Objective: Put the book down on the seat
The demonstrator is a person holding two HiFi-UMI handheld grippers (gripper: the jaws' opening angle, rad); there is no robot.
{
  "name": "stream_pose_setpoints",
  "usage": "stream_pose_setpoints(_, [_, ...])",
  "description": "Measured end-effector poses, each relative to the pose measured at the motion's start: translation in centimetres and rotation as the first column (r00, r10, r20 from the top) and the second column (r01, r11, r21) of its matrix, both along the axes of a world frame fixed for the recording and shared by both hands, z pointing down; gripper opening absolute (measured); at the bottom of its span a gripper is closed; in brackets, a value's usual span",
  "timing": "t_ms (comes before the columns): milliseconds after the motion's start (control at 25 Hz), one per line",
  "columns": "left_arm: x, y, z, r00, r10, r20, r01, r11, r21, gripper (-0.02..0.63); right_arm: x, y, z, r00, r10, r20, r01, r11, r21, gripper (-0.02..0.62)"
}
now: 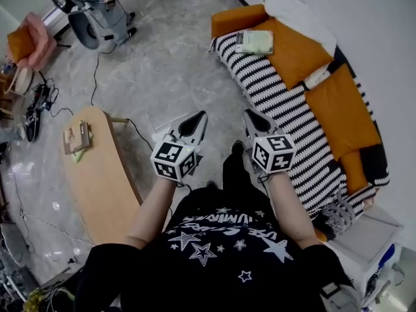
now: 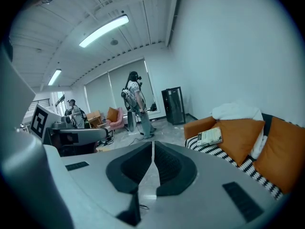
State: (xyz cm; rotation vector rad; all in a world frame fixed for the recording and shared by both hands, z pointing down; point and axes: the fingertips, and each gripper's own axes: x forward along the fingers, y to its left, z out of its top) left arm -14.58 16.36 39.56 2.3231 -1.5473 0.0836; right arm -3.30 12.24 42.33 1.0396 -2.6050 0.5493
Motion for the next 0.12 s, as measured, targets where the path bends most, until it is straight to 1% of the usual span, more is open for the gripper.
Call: stream_pose_setpoints(120, [-0.15,1.22,-0.13,1.0,0.004,-0.004,-0.004,1.0,0.009,0.009,-0.35,1.33,-0.13,1.0,-0.006,-0.003,0.006,1.0,0.006,0.037])
